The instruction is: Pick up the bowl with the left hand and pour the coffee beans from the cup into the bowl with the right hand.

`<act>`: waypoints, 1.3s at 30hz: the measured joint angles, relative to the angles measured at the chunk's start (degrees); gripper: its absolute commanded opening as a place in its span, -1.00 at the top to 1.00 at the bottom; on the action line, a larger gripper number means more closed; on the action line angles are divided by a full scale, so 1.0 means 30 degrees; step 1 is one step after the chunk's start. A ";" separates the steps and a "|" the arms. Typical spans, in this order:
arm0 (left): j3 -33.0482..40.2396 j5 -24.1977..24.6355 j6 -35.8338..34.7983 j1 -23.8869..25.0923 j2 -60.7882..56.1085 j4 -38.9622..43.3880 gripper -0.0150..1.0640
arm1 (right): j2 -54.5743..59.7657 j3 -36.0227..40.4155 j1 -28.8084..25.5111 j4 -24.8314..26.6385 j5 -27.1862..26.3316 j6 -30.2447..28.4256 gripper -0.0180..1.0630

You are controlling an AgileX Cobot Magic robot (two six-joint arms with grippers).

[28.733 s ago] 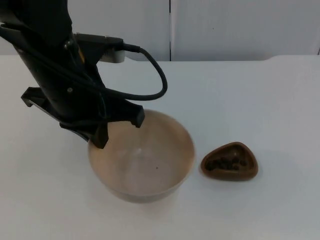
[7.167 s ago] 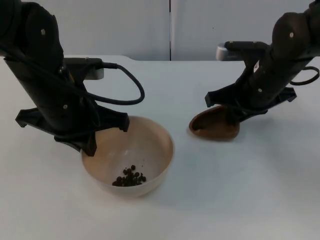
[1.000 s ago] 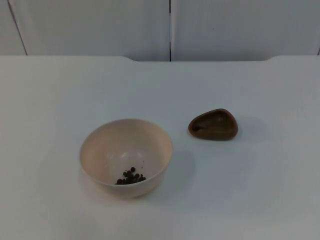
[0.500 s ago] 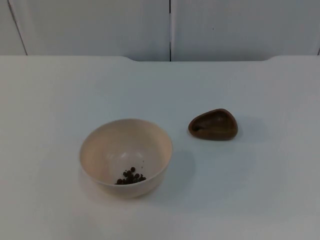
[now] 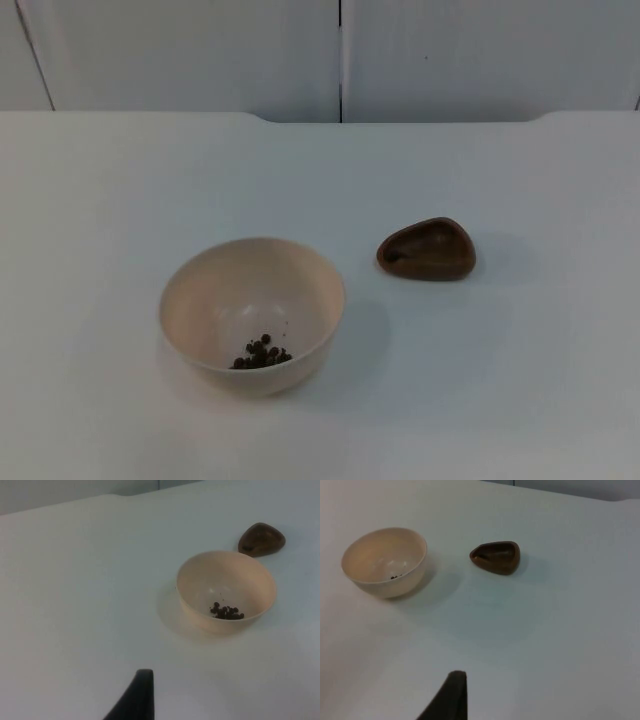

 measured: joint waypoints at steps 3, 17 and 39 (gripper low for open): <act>0.0000 0.0000 0.0000 0.0000 0.0000 0.0000 -0.97 | 0.0000 0.0000 0.0000 0.0000 0.0000 0.0000 -0.98; 0.0000 0.0000 0.0000 0.1920 0.0000 0.0000 -0.97 | 0.0000 0.0000 0.0000 0.0000 0.0000 0.0000 -0.98; 0.0000 0.0000 0.0000 0.6893 0.0000 0.0130 -0.97 | 0.0000 0.0000 -0.1052 0.0000 0.0000 0.0000 -0.98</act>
